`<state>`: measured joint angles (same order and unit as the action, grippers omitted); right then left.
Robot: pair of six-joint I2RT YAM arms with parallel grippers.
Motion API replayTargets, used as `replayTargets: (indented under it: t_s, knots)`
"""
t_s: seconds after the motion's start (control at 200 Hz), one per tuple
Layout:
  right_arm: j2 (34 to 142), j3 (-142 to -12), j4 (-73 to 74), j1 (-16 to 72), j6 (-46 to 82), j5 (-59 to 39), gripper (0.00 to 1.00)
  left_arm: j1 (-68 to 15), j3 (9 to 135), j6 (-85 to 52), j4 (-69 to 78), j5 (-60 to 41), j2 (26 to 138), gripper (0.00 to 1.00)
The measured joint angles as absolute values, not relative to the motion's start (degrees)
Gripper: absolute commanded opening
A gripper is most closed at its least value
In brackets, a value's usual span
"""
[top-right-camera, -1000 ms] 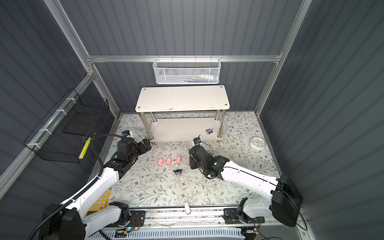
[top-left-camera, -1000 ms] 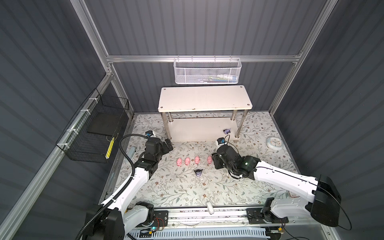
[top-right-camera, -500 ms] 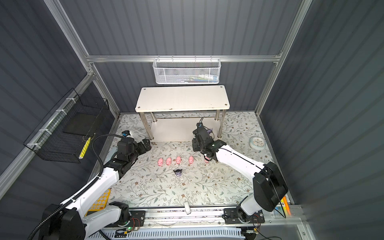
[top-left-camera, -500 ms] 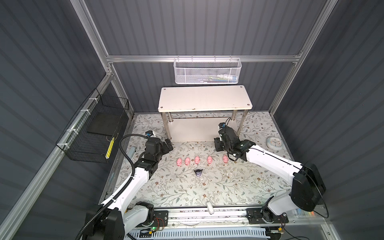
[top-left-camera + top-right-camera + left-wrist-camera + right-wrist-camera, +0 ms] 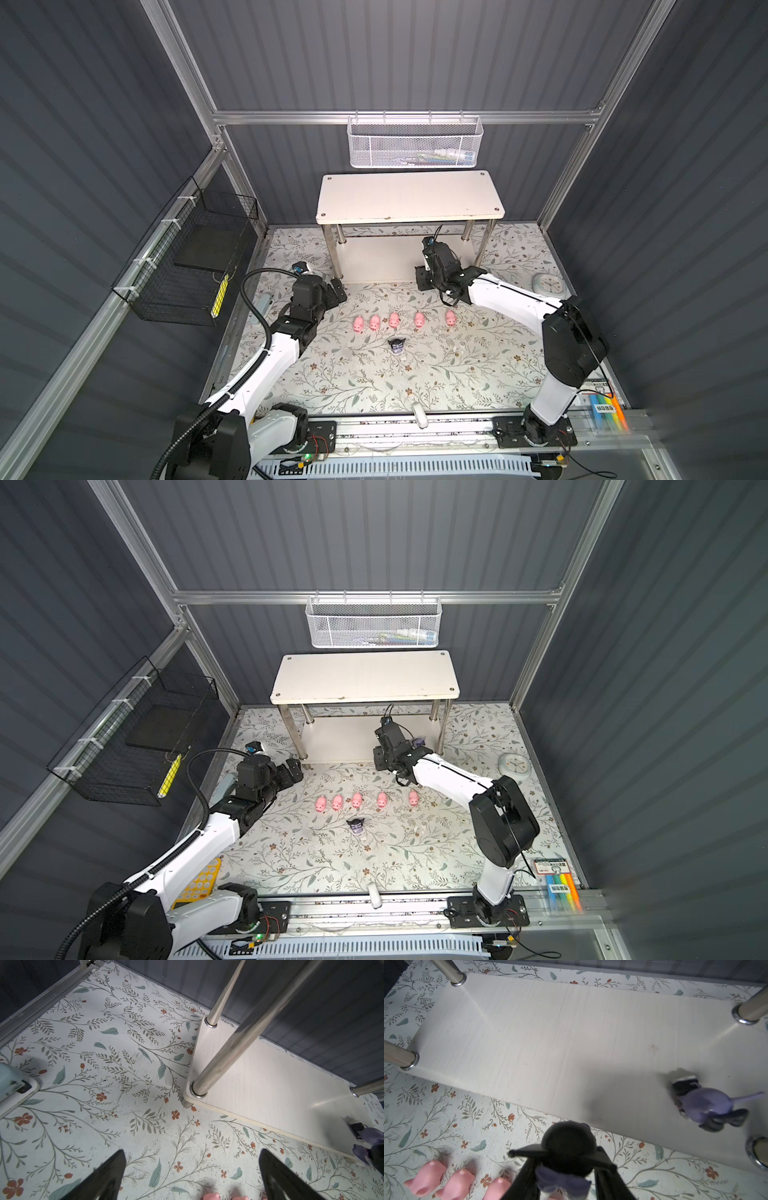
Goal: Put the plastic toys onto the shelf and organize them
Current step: 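Lift the black bow-tie toy with the right gripper toward the shelf top, then lower the black bow-tie toy onto the shelf top beside the purple toy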
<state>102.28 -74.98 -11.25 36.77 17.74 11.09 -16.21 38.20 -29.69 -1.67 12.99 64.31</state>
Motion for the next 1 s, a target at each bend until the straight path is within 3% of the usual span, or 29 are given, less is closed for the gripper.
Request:
replayTargets:
  t_s: [1.0]
  knots:
    - [115.6,-87.5,-10.3,35.5,19.1,10.7,0.39,-16.2,38.2,-29.7,-0.8,13.0,66.3,1.00]
